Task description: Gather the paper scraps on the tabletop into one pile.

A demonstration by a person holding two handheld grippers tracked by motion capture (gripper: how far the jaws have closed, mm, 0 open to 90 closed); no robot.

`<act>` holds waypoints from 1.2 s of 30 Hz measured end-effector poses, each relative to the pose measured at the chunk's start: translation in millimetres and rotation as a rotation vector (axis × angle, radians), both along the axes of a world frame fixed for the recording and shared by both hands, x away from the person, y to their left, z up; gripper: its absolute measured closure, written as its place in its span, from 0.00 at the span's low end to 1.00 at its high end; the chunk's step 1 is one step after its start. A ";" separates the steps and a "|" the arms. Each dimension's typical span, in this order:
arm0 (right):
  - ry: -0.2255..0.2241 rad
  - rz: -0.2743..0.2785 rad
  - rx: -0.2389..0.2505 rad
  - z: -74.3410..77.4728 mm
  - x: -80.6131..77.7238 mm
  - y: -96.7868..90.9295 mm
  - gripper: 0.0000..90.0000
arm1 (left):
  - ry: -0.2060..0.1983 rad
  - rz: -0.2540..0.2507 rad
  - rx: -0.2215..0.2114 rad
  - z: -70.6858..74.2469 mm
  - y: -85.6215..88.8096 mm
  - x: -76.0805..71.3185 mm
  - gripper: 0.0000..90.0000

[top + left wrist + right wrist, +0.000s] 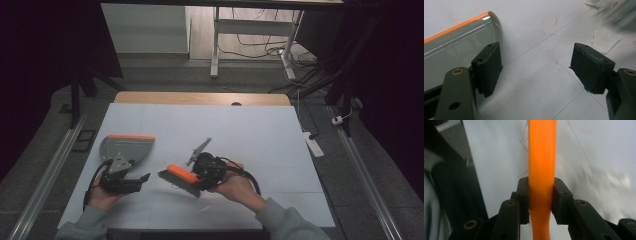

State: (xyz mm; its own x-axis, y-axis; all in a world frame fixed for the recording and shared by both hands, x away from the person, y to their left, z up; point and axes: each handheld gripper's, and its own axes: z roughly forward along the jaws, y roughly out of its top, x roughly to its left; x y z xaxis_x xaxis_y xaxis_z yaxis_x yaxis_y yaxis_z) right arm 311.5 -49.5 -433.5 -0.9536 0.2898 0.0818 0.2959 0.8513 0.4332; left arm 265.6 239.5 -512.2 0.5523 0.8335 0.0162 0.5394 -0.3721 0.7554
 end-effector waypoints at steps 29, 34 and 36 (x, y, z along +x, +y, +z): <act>-0.048 -0.248 0.177 33.4 39.3 -57.7 0.78 | 0.003 0.015 -0.001 -1.6 7.0 -2.1 0.29; -0.050 -0.216 0.097 34.9 35.3 -64.4 0.78 | 0.006 0.015 0.002 -2.2 6.6 -1.6 0.29; -0.061 -0.219 0.088 33.7 33.6 -67.4 0.78 | 0.005 0.014 0.002 -2.1 6.5 -1.8 0.29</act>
State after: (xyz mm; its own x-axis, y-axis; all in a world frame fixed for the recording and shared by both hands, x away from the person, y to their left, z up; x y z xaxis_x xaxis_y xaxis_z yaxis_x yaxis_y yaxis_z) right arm 345.1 -116.8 -399.9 -0.8727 0.4845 0.0603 0.4404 0.7278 0.5257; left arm 263.9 246.0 -514.2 0.5405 0.8412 0.0153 0.5482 -0.3659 0.7521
